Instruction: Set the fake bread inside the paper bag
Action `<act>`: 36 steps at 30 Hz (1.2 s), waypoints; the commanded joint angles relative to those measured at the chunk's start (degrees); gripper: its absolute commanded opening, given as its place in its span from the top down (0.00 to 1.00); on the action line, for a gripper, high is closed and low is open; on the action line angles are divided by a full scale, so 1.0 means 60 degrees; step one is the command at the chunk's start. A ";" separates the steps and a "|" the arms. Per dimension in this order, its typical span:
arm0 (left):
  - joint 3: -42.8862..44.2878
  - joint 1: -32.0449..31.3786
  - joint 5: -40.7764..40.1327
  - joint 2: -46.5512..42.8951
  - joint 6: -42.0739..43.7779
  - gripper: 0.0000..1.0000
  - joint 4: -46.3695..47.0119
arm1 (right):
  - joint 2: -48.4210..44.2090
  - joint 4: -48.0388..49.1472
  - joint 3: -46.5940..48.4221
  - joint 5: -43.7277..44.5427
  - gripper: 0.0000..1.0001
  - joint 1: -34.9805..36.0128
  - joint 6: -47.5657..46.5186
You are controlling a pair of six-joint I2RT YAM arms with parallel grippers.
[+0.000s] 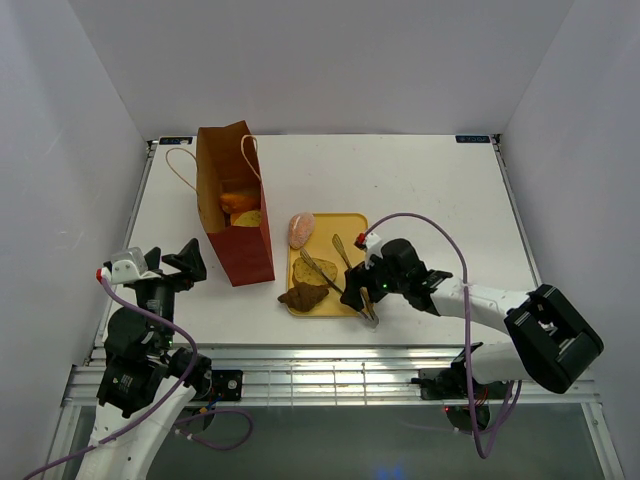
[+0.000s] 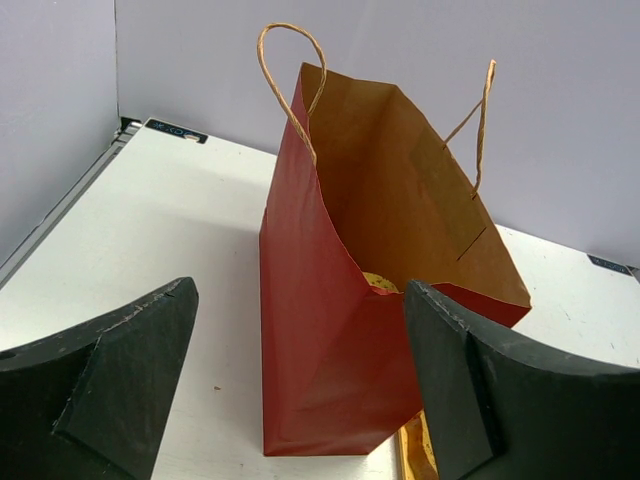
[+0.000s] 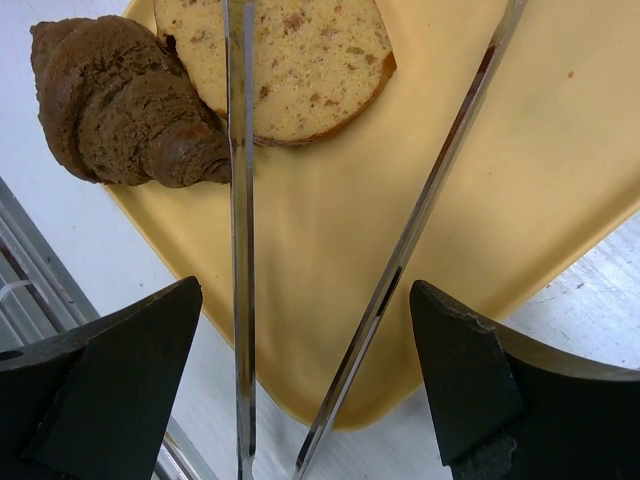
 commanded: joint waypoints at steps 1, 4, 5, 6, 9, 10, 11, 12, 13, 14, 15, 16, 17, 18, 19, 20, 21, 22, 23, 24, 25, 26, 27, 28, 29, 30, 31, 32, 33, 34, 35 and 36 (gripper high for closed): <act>-0.0103 -0.0048 -0.0033 0.0122 0.0027 0.04 -0.0012 | 0.0105 0.0451 0.0243 -0.0088 0.10 0.0155 0.0011; -0.0103 -0.0048 -0.0033 0.0122 0.0012 0.03 -0.0027 | 0.0354 0.0349 0.0375 0.0161 0.09 0.0315 0.0040; -0.0104 -0.0048 -0.0033 0.0122 0.0012 0.03 -0.0027 | 0.0528 0.0261 0.0448 0.0495 0.09 0.0374 0.0069; -0.0104 -0.0062 -0.0033 0.0122 0.0012 0.02 -0.0027 | 0.0617 0.0043 0.0536 0.0629 0.08 0.0433 0.0127; -0.0104 -0.0048 -0.0033 0.0122 0.0012 0.02 -0.0027 | 0.0852 -0.0018 0.0756 0.0980 0.07 0.0638 0.0230; -0.0104 -0.0048 -0.0019 0.0122 0.0012 0.02 -0.0027 | 0.0896 -0.0003 0.0843 0.0996 0.06 0.0682 0.0289; -0.0118 -0.0048 -0.0019 0.0137 0.0012 0.02 -0.0027 | 0.0998 -0.0003 0.0873 0.1011 0.05 0.0697 0.0304; -0.0118 -0.0048 -0.0019 0.0137 -0.0002 0.02 -0.0027 | 0.1057 -0.0018 0.0931 0.1084 0.04 0.0711 0.0318; -0.0118 -0.0048 -0.0019 0.0137 0.0012 0.02 -0.0027 | 0.1116 -0.0090 0.0990 0.1114 0.02 0.0726 0.0333; -0.0118 -0.0048 -0.0033 0.0137 0.0012 0.02 -0.0027 | 0.1189 -0.0120 0.1078 0.1186 0.01 0.0741 0.0377; -0.0118 -0.0048 -0.0033 0.0137 0.0012 0.02 -0.0012 | 0.1218 -0.0150 0.1122 0.1216 0.00 0.0741 0.0420; -0.0118 -0.0048 -0.0019 0.0137 0.0012 0.02 -0.0026 | 0.1248 -0.0208 0.1151 0.1245 0.03 0.0755 0.0450; -0.0118 -0.0048 -0.0019 0.0137 0.0012 0.02 -0.0027 | 0.1248 -0.0237 0.1195 0.1275 0.05 0.0770 0.0479; -0.0118 -0.0048 -0.0019 0.0137 0.0012 0.02 -0.0027 | 0.1262 -0.0267 0.1210 0.1289 0.06 0.0770 0.0494; -0.0118 -0.0048 -0.0019 0.0122 0.0012 0.02 -0.0027 | 0.1248 -0.0296 0.1225 0.1290 0.09 0.0785 0.0494; -0.0118 -0.0048 -0.0004 0.0122 0.0012 0.02 -0.0027 | 0.1190 -0.0398 0.1239 0.1333 0.11 0.0799 0.0494; -0.0118 -0.0048 -0.0018 0.0122 0.0012 0.02 -0.0027 | 0.1160 -0.0471 0.1298 0.1363 0.11 0.0799 0.0494; -0.0118 -0.0048 -0.0004 0.0122 0.0012 0.02 -0.0027 | 0.1117 -0.0545 0.1327 0.1377 0.12 0.0814 0.0494; -0.0118 -0.0048 0.0011 0.0122 0.0012 0.02 -0.0027 | 0.1000 -0.0603 0.1342 0.1407 0.12 0.0829 0.0494; -0.0104 -0.0048 0.0011 0.0122 -0.0002 0.02 -0.0027 | 0.0912 -0.0734 0.1400 0.1479 0.13 0.0814 0.0494; -0.0118 -0.0048 0.0011 0.0108 0.0012 0.02 -0.0027 | 0.0839 -0.0823 0.1444 0.1509 0.14 0.0814 0.0480; -0.0118 -0.0048 0.0025 0.0108 0.0012 0.02 -0.0027 | 0.0678 -0.0940 0.1503 0.1567 0.14 0.0814 0.0480; -0.0118 -0.0048 0.0011 0.0093 0.0012 0.02 -0.0027 | 0.0590 -0.1115 0.1576 0.1582 0.15 0.0814 0.0451; -0.0118 -0.0048 0.0025 0.0093 0.0012 0.02 -0.0027 | 0.0502 -0.1189 0.1606 0.1612 0.17 0.0814 0.0421; -0.0118 -0.0048 0.0040 0.0078 0.0012 0.02 -0.0027 | 0.0341 -0.1262 0.1620 0.1655 0.19 0.0814 0.0421; -0.0118 -0.0048 0.0040 0.0064 0.0012 0.02 -0.0027 | 0.0253 -0.1365 0.1649 0.1670 0.20 0.0814 0.0421; -0.0104 -0.0048 0.0040 0.0078 0.0012 0.02 -0.0027 | 0.0092 -0.1409 0.1664 0.1670 0.22 0.0829 0.0421; -0.0118 -0.0048 0.0040 0.0064 0.0012 0.02 -0.0041 | 0.0033 -0.1424 0.1650 0.1670 0.22 0.0814 0.0421; -0.0118 -0.0048 0.0055 0.0049 -0.0002 0.02 -0.0041 | -0.0011 -0.1453 0.1635 0.1670 0.21 0.0814 0.0392; -0.0118 -0.0048 0.0055 0.0034 0.0012 0.02 -0.0041 | -0.0041 -0.1512 0.1606 0.1685 0.17 0.0829 0.0377; -0.0104 -0.0048 0.0069 0.0034 0.0012 0.02 -0.0027 | -0.0012 -0.1527 0.1562 0.1656 0.16 0.0814 0.0377; -0.0118 -0.0048 0.0069 0.0020 0.0012 0.02 -0.0041 | 0.0003 -0.1527 0.1533 0.1598 0.14 0.0814 0.0362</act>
